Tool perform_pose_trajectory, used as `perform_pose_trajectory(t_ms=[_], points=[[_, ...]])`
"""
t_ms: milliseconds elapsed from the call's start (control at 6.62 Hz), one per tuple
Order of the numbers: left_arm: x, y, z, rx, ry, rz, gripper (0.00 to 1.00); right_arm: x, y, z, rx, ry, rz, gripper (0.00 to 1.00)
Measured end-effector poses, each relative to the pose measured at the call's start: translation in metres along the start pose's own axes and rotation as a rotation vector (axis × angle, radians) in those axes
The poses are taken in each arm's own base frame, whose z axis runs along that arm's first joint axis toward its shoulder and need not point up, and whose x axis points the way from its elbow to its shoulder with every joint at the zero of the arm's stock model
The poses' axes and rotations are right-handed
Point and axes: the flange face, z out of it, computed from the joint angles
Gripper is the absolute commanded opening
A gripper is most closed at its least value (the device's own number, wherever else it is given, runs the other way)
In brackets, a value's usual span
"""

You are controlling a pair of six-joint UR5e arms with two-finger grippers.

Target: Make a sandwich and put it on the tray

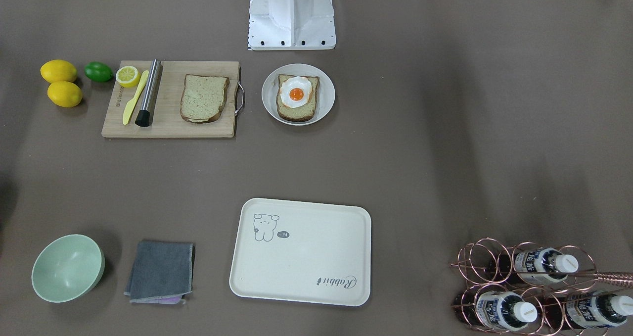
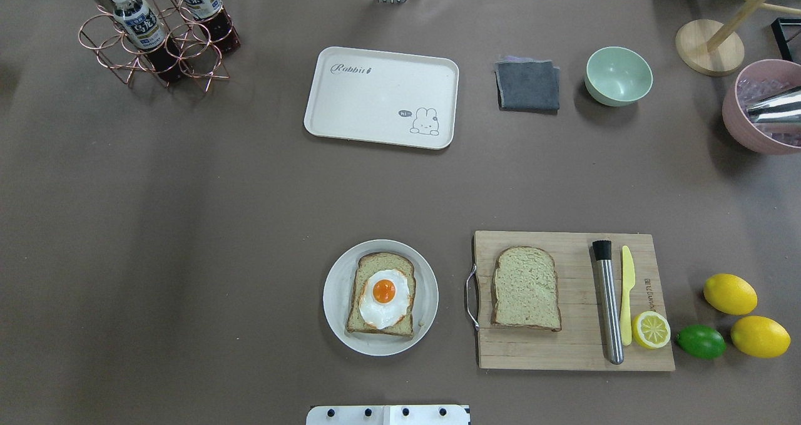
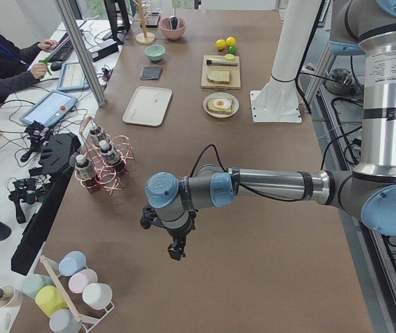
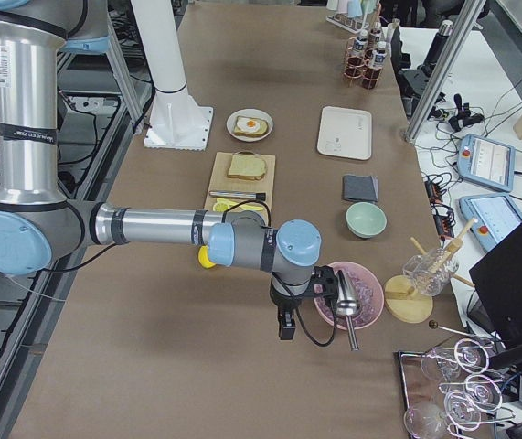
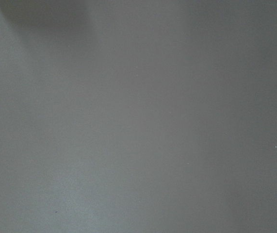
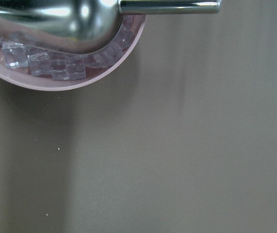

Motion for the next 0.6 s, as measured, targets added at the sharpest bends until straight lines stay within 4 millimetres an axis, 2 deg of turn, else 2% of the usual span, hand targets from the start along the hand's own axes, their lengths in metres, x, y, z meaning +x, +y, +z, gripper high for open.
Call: perform_pose_trajectory(t_ms=[302, 604], points=[[0.005, -0.009, -0.009, 0.016, -0.007, 0.017, 0.99, 0.0, 0.0, 0.0, 0.0, 0.0, 0.0, 1.0], [0.015, -0.034, -0.03, 0.051, -0.022, 0.048, 0.99, 0.0, 0.0, 0.001, -0.001, -0.001, 0.002, 1.0]])
